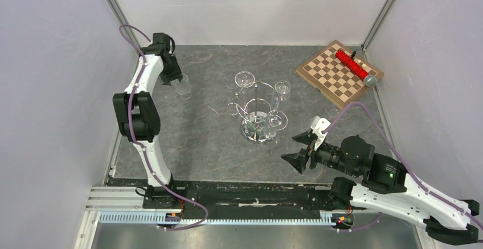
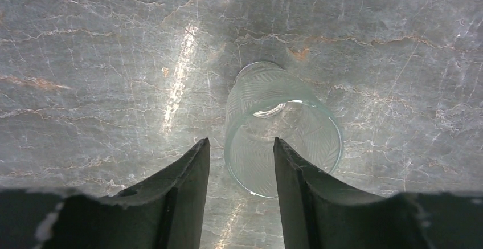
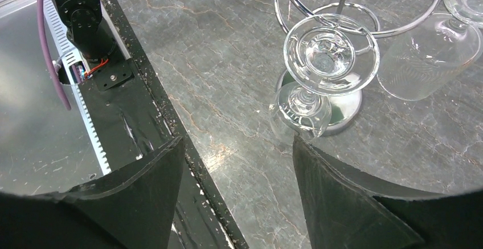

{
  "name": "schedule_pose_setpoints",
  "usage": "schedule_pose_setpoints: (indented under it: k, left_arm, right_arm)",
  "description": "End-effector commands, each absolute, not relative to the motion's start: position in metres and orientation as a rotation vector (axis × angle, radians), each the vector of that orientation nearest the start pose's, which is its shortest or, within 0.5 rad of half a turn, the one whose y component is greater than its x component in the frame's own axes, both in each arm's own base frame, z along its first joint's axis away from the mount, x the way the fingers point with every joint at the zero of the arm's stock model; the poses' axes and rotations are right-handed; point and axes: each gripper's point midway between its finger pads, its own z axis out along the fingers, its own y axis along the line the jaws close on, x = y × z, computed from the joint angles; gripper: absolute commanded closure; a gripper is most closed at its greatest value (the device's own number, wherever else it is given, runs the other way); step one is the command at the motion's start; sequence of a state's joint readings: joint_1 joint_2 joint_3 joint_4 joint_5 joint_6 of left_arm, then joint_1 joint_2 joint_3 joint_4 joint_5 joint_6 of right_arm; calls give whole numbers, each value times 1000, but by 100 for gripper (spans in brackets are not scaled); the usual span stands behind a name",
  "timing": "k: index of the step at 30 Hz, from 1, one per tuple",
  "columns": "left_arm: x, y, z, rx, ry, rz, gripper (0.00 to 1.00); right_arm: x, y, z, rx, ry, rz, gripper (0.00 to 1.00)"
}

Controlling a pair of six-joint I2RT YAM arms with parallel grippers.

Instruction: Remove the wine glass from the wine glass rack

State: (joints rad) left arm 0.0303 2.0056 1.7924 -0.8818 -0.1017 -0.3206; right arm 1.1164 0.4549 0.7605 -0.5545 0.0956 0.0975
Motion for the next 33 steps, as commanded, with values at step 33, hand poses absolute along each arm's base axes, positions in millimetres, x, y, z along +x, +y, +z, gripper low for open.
schedule_pose_setpoints:
  k: [33]
  left_arm:
    - [365,-137,274,-94,2246,-842,41]
  right_arm:
    - [135,209,288,-651,1749,747,25]
